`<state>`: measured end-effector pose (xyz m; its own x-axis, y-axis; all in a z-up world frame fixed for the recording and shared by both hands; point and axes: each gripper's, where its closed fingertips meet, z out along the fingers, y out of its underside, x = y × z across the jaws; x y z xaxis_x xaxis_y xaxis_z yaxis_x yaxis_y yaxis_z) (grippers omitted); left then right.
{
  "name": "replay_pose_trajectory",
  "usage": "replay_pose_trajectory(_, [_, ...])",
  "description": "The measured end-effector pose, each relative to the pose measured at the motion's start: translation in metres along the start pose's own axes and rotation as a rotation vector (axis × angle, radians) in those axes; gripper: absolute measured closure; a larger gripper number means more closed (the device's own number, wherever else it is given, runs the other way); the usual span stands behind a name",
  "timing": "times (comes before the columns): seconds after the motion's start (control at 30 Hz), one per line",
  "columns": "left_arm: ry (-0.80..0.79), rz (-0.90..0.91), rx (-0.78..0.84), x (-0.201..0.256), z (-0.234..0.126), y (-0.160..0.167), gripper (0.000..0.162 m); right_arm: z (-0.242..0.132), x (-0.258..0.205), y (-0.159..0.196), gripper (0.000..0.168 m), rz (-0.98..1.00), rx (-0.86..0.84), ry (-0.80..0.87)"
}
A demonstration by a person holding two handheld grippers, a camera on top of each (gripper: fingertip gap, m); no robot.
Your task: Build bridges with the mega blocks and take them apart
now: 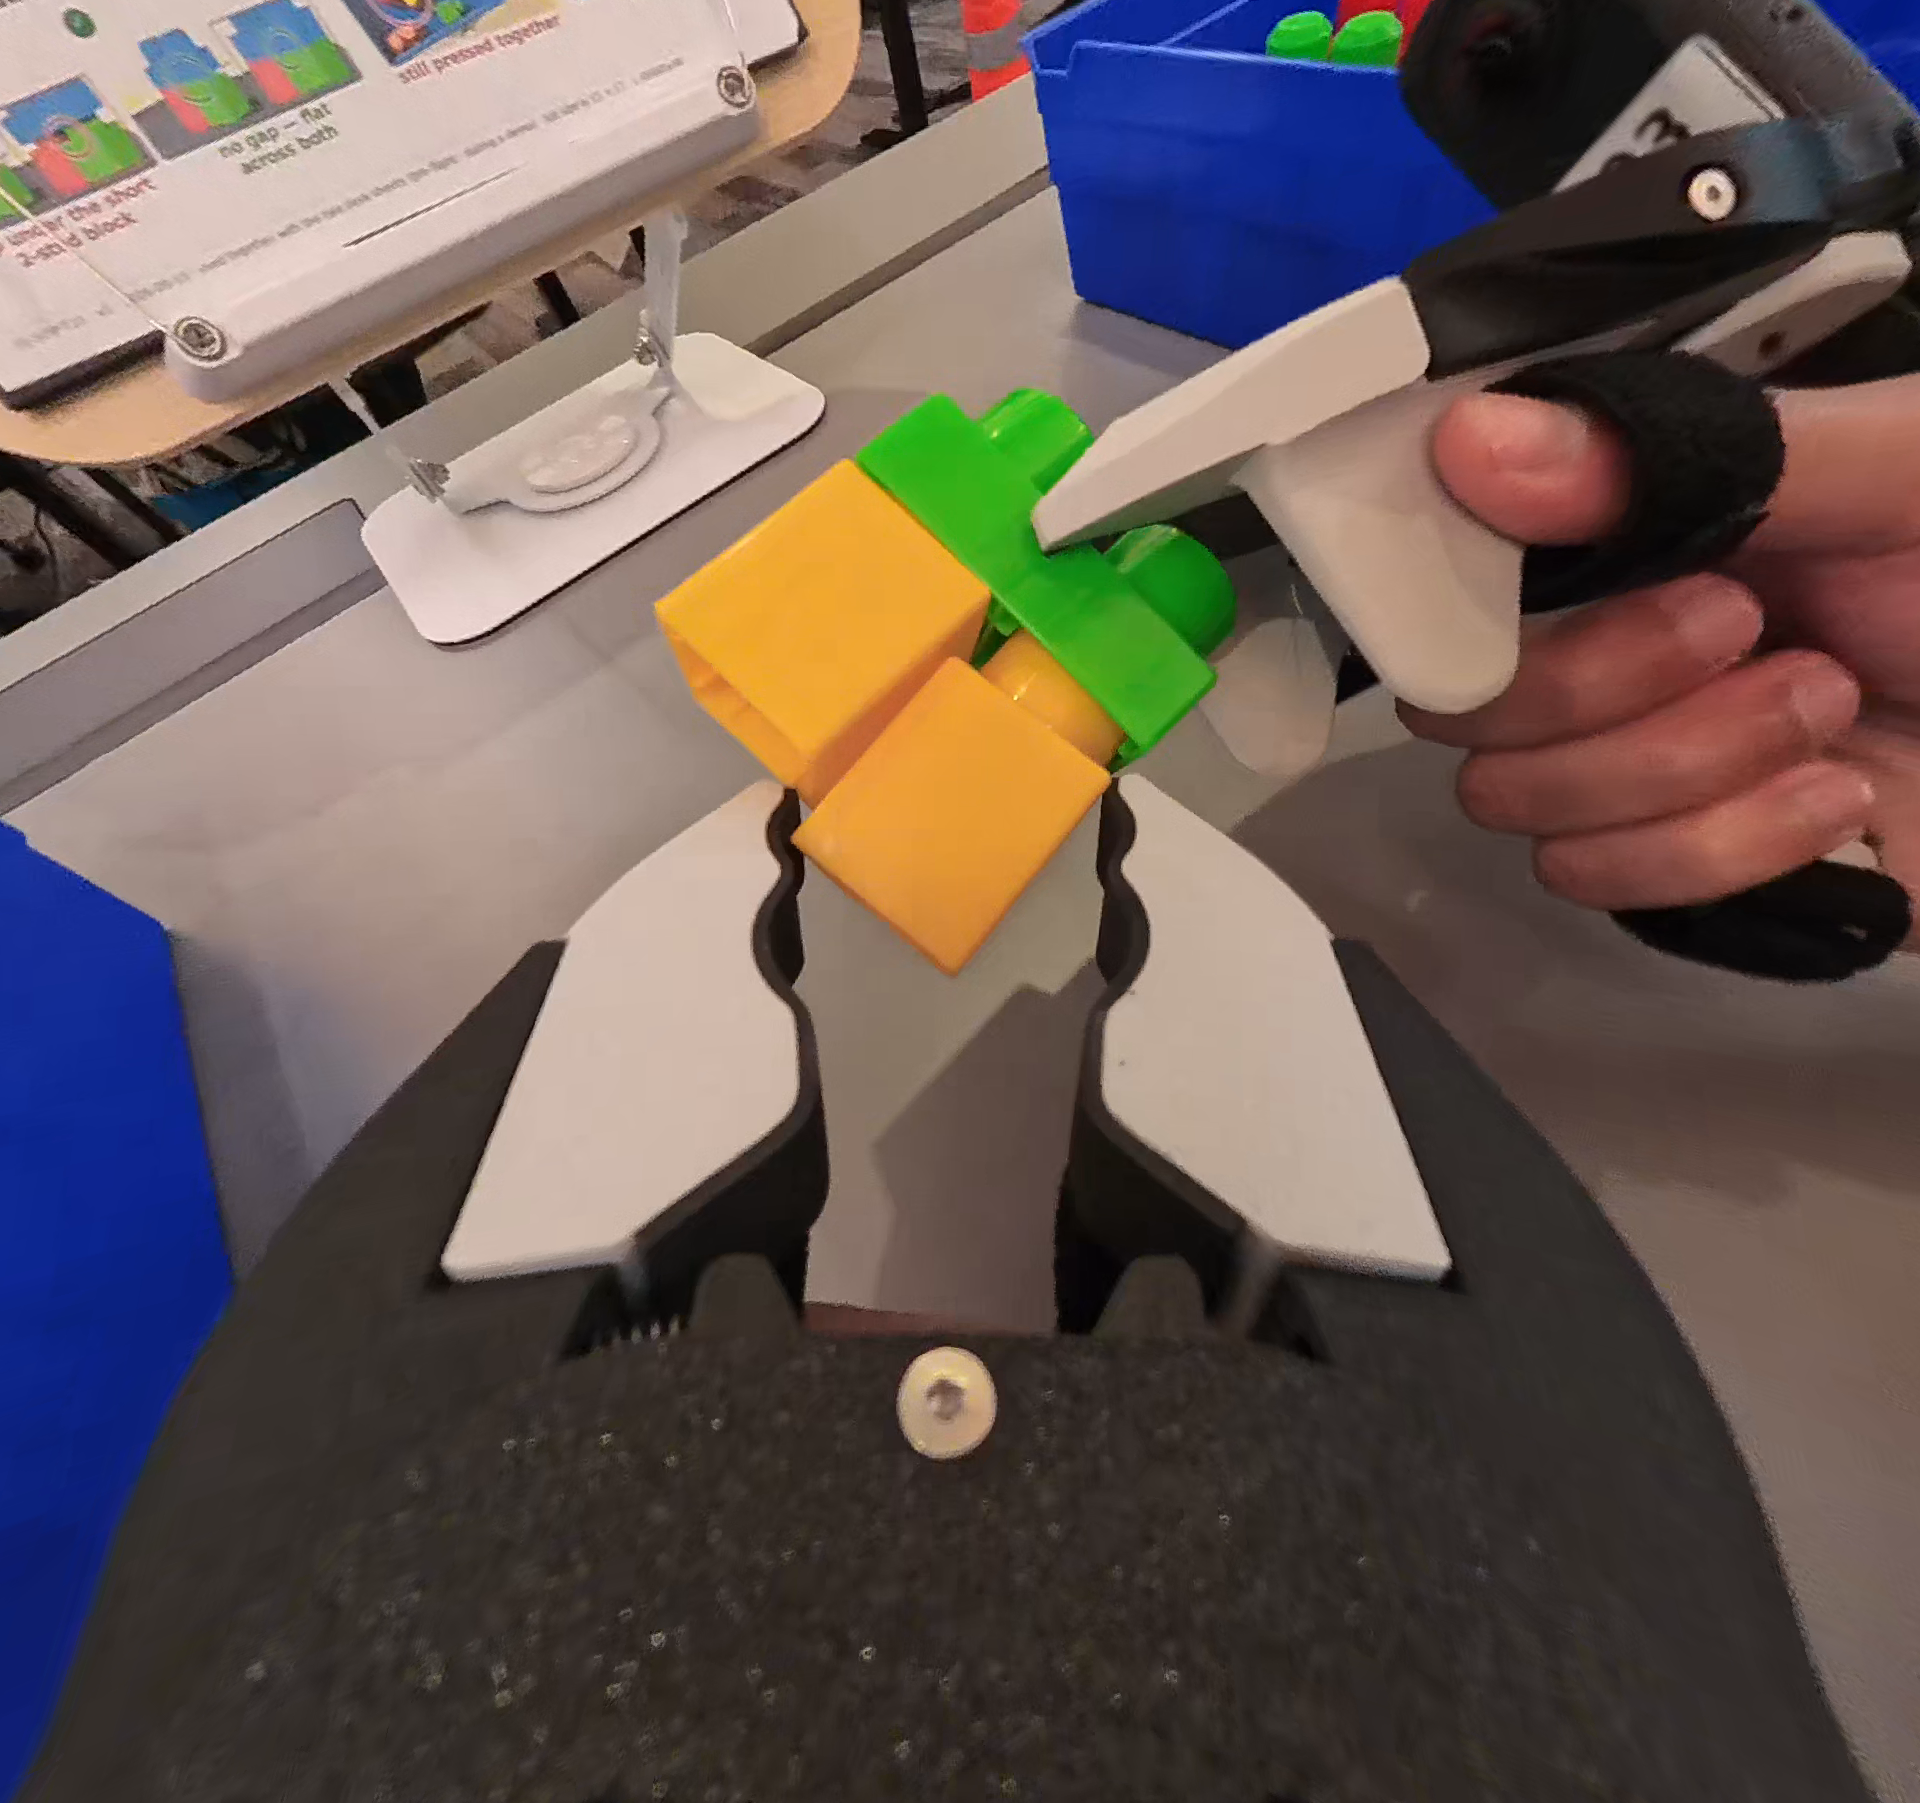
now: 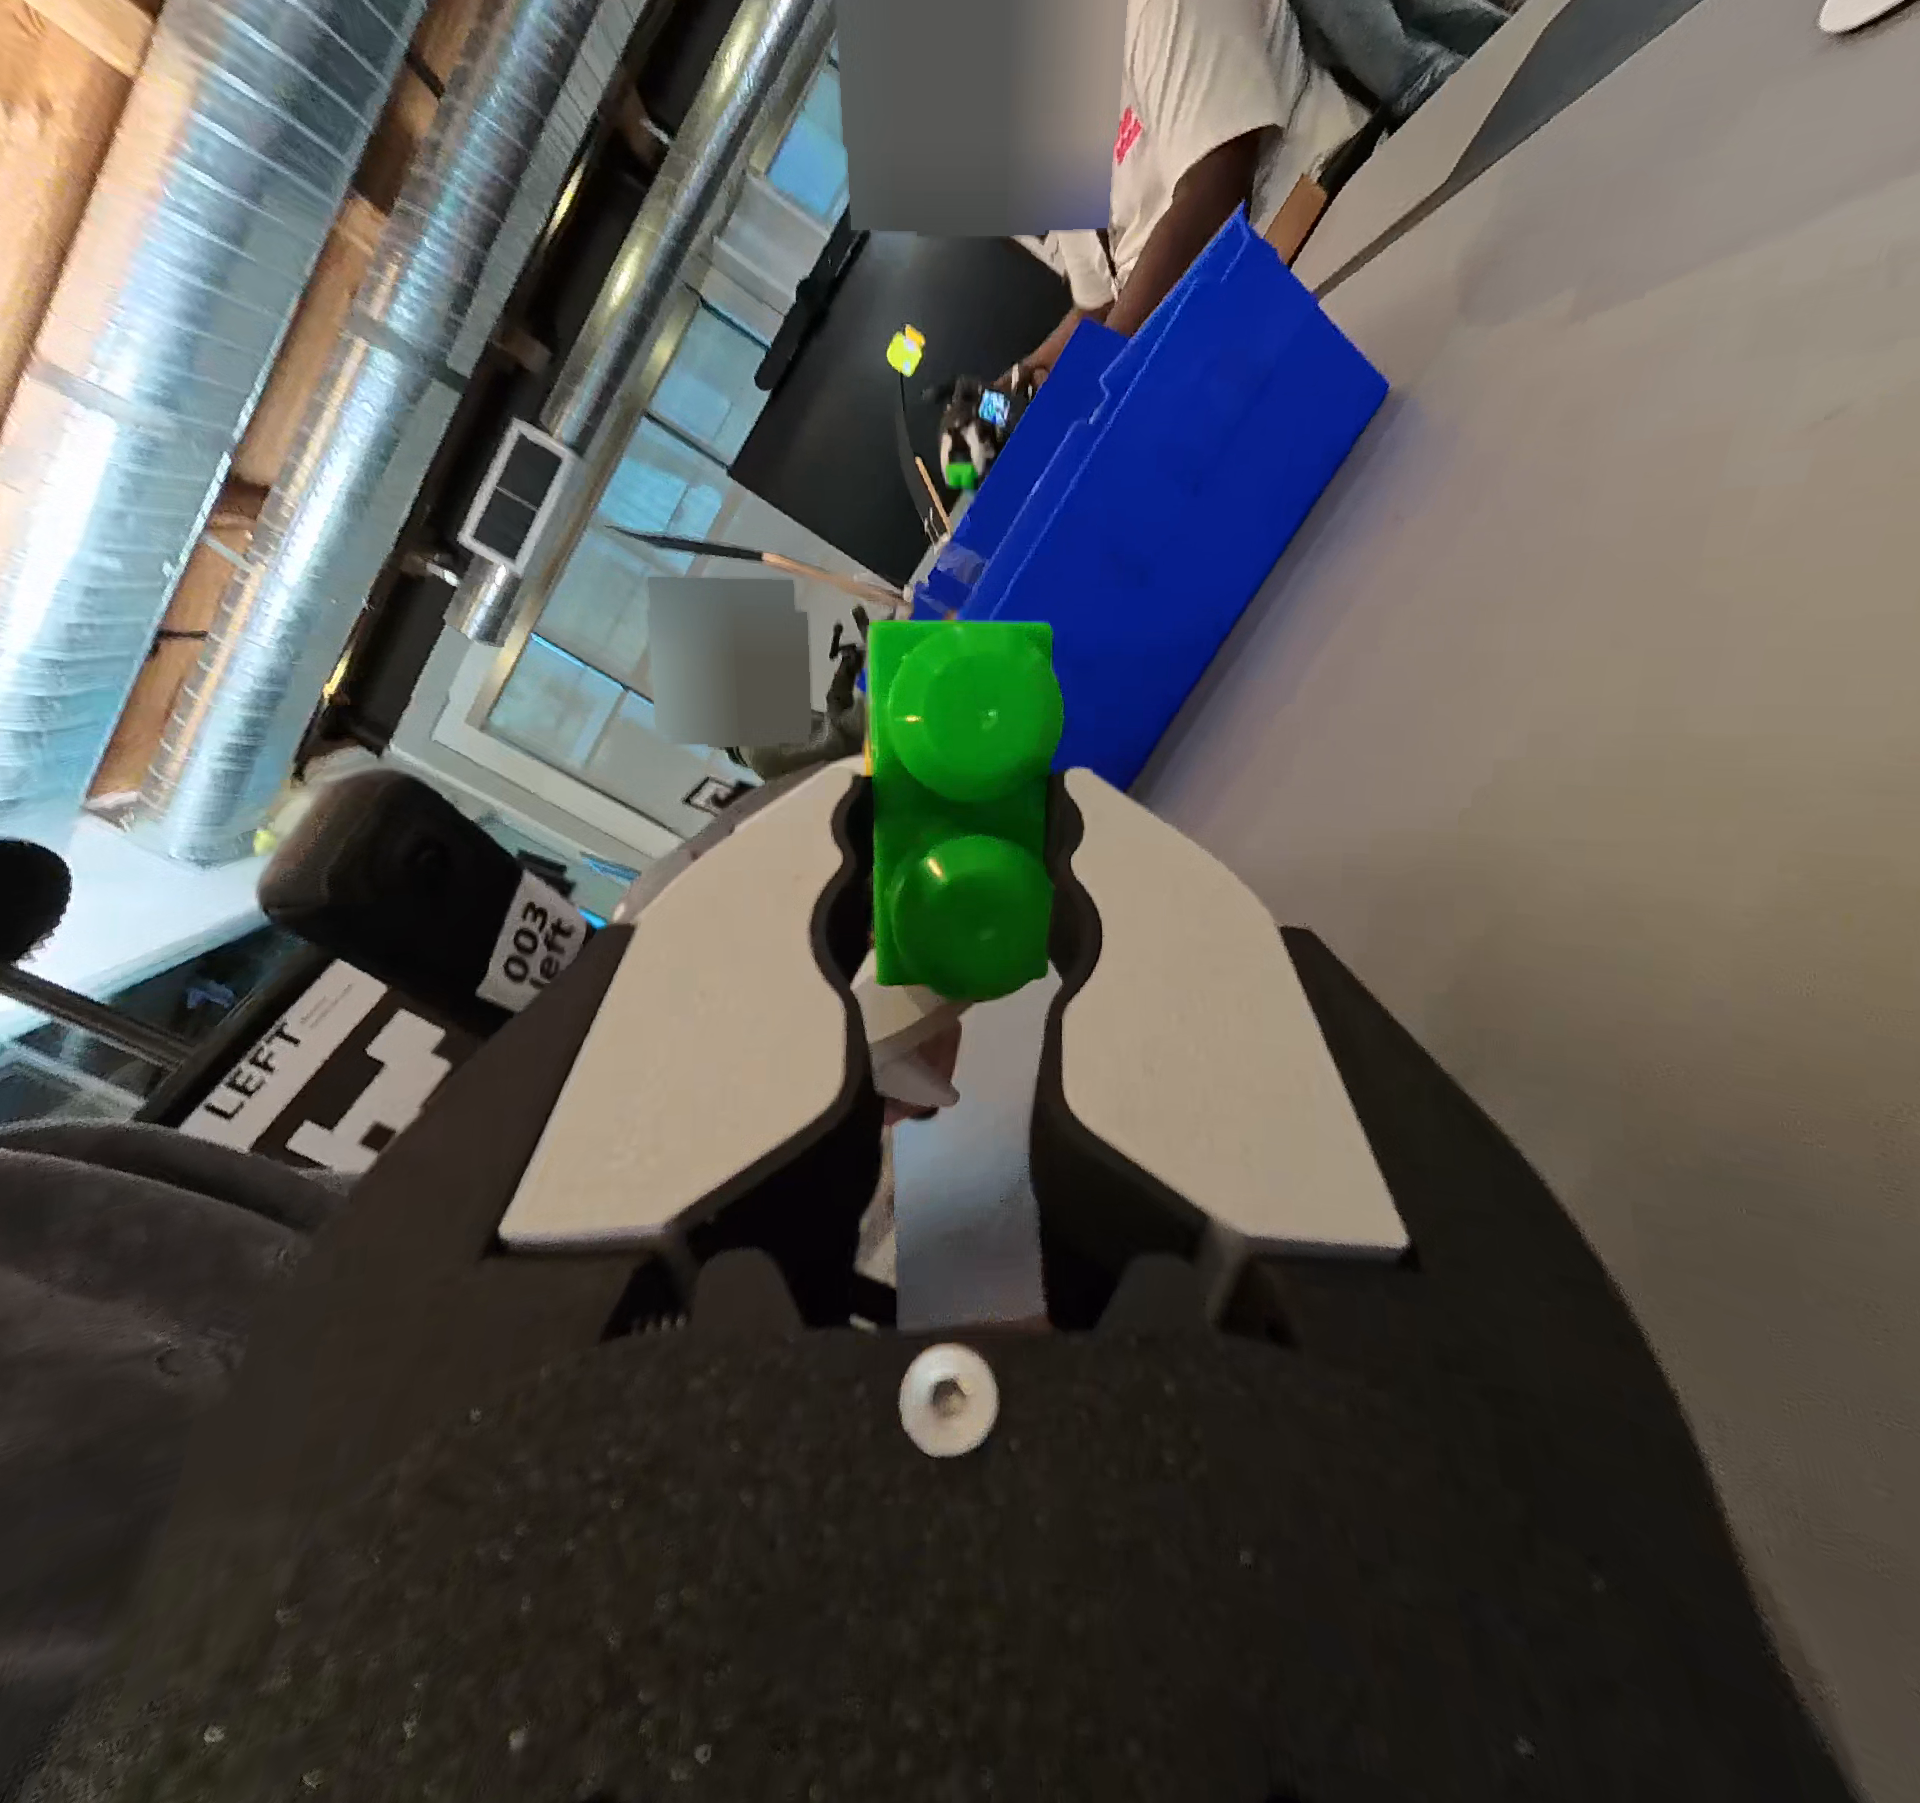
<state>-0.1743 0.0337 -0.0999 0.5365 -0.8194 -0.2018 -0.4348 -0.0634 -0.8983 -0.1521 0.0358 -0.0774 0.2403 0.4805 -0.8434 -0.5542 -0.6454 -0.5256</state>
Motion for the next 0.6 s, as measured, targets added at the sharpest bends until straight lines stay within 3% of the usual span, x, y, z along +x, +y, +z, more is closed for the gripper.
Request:
replay_pose_trajectory(0.27, [-0.030,0.021,-0.051,-0.004,0.006,0.009,0.108,0.005,0.007,0.002,0.136,-0.012,0.006,0.024])
replay_pose_trajectory(0.47, [0.073,-0.094,0.080,-0.001,-0.004,-0.013,0.105,0.000,-0.004,-0.009,0.137,0.058,0.035,-0.100])
replay_pose_trajectory(0.6, [0.200,-0.277,0.097,-0.009,-0.014,-0.011,0.082,-0.005,-0.004,-0.010,0.137,0.039,0.037,-0.117])
